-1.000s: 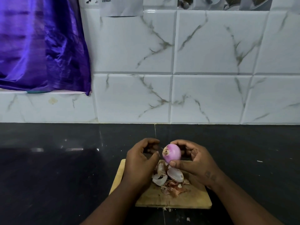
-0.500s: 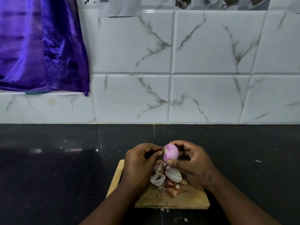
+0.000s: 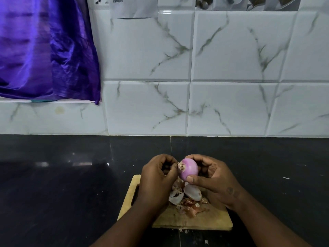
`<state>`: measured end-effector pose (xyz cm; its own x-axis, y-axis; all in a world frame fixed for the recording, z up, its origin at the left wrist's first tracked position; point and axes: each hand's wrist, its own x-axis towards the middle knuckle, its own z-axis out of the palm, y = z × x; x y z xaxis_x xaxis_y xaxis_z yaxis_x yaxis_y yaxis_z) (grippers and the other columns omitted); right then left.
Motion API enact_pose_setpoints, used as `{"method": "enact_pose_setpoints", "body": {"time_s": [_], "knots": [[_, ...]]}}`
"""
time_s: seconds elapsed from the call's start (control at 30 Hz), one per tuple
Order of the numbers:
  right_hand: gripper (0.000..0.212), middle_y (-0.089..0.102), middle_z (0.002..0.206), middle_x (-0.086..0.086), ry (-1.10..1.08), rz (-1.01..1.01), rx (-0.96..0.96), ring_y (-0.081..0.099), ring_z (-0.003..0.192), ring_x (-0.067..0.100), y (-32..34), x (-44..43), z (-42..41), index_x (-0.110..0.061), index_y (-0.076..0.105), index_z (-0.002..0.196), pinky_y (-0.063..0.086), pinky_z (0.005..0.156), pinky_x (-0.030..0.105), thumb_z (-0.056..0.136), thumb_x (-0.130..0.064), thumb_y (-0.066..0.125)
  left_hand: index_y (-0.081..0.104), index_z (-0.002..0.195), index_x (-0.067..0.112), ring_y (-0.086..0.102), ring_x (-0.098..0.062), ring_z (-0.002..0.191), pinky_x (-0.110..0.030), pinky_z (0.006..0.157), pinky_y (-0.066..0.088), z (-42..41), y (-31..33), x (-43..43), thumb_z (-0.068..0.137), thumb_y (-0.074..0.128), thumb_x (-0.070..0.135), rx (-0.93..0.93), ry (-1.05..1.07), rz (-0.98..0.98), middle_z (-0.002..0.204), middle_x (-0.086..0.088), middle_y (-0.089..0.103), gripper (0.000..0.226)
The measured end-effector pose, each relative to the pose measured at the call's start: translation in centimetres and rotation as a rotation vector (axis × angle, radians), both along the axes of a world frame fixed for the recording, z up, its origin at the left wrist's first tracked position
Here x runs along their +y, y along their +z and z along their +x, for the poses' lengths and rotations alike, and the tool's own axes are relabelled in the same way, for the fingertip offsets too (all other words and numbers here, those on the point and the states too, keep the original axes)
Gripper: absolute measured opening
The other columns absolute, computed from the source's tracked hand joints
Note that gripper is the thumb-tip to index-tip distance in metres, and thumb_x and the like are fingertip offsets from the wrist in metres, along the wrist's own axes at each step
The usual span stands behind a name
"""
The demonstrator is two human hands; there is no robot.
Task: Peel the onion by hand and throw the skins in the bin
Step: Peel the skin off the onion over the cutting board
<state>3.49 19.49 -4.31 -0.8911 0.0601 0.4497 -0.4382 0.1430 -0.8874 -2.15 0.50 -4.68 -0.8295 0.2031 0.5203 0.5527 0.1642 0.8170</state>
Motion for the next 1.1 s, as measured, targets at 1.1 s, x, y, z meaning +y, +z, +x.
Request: {"method": "enact_pose_setpoints", "body": {"time_s": [1.1], "knots": [[0.057, 0.072, 0.128, 0.023, 0.206, -0.316, -0.108, 0.072, 0.115, 0.034, 0.9, 0.4, 0.4, -0.009, 0.071, 0.127, 0.06, 0.089, 0.035, 0.073, 0.007, 0.077, 0.072, 0.085, 0.029, 0.07, -0.009, 0.081, -0.029, 0.067, 0.06, -0.6, -0.1, -0.4, 0.088, 0.069, -0.003, 0.025, 0.02, -0.044, 0.084, 0.008, 0.073, 0.032]]}}
